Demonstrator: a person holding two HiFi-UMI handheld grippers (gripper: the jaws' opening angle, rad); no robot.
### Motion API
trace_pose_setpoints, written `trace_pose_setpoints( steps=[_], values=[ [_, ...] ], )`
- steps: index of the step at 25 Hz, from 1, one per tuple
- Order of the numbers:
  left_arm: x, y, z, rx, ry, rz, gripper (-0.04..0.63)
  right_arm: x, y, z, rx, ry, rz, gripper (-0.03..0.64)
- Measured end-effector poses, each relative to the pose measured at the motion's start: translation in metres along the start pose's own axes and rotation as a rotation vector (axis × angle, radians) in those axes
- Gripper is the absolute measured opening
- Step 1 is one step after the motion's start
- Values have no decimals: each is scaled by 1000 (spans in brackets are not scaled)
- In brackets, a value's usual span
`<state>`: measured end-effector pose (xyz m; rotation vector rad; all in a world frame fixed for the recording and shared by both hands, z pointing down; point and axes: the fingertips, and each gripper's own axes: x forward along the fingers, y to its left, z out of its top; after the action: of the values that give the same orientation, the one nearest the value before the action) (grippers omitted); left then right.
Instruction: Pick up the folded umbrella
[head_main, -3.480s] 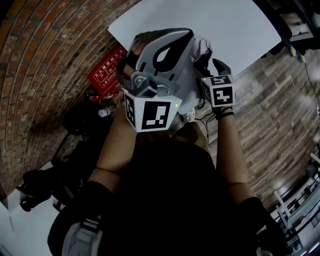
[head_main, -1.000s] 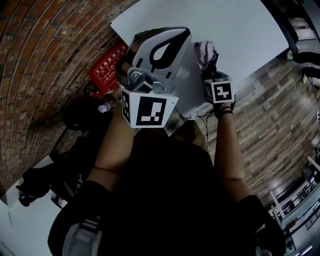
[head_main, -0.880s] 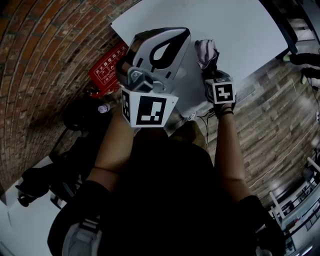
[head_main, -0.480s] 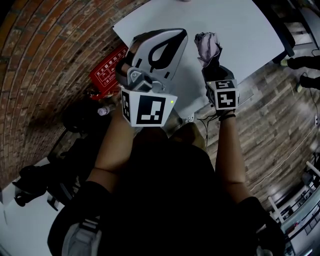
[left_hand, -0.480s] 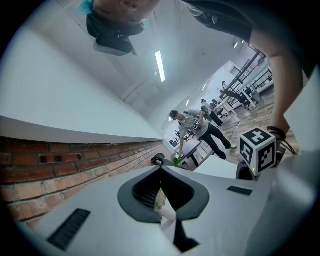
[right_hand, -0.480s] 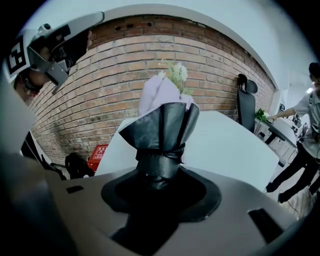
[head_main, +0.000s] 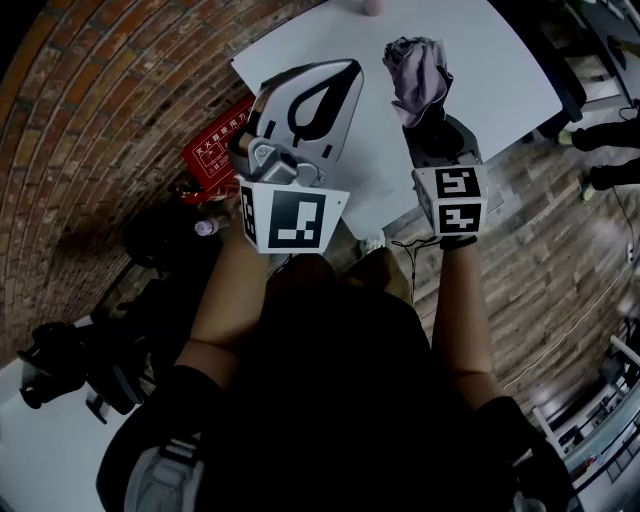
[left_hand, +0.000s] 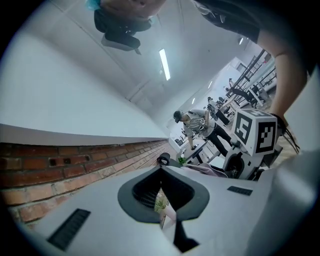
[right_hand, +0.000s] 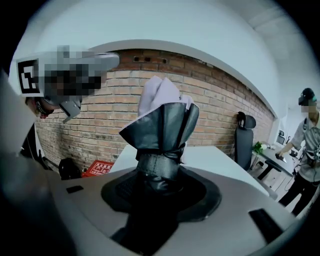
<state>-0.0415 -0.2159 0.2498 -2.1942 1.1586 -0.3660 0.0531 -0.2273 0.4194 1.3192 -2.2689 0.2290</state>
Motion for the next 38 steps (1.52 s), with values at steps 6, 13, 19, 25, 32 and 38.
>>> trace_pose_setpoints(
  steps=[6,13,19,25,32,38],
  values=[
    [-4,11,1,-12,32,65,12,-21,0,42,-47,-115,-10,212],
    [-10,20,9,-42,34,111,12,-48,3,82,-94,-230,-24,212],
    [-13,29,24,-40,13,132,12,-74,11,113,-142,-335,-41,213],
    [-20,29,34,-34,-8,146,12,-97,15,144,-180,-443,-59,213],
    [-24,31,49,-36,-40,146,12,-115,25,163,-269,-548,-72,215],
    [-32,35,55,-32,-57,158,12,-127,38,168,-312,-625,-67,215]
  ],
)
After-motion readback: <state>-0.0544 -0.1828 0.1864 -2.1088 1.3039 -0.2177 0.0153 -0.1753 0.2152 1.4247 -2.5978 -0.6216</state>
